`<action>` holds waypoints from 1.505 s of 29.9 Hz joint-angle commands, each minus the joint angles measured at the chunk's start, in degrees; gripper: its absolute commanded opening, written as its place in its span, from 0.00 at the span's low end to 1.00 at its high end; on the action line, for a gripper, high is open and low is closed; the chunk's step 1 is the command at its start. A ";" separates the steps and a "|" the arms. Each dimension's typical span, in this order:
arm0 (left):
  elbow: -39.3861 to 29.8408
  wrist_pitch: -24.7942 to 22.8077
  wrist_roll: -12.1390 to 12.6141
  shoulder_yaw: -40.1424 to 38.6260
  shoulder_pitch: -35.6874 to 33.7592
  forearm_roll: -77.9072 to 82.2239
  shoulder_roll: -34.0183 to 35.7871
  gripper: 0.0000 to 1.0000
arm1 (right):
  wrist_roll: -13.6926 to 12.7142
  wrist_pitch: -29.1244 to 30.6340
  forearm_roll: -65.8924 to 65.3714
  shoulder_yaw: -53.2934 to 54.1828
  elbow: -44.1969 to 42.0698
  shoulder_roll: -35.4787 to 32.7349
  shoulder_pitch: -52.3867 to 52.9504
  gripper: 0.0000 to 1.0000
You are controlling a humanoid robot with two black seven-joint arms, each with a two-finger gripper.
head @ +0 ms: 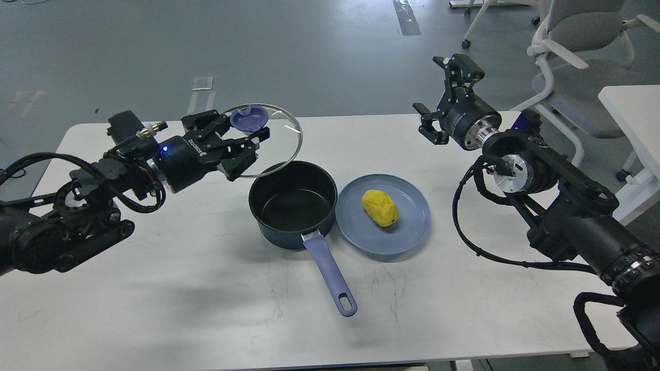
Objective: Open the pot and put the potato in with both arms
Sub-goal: 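Lift the glass lid off the pot and carry it aside, then lower the lid onto the table and open the left gripper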
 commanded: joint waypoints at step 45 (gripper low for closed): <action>10.72 0.00 -0.01 -0.14 15.48 -5.59 1.58 0.28 | 0.01 -1.49 0.00 -1.14 0.01 1.68 0.33 1.00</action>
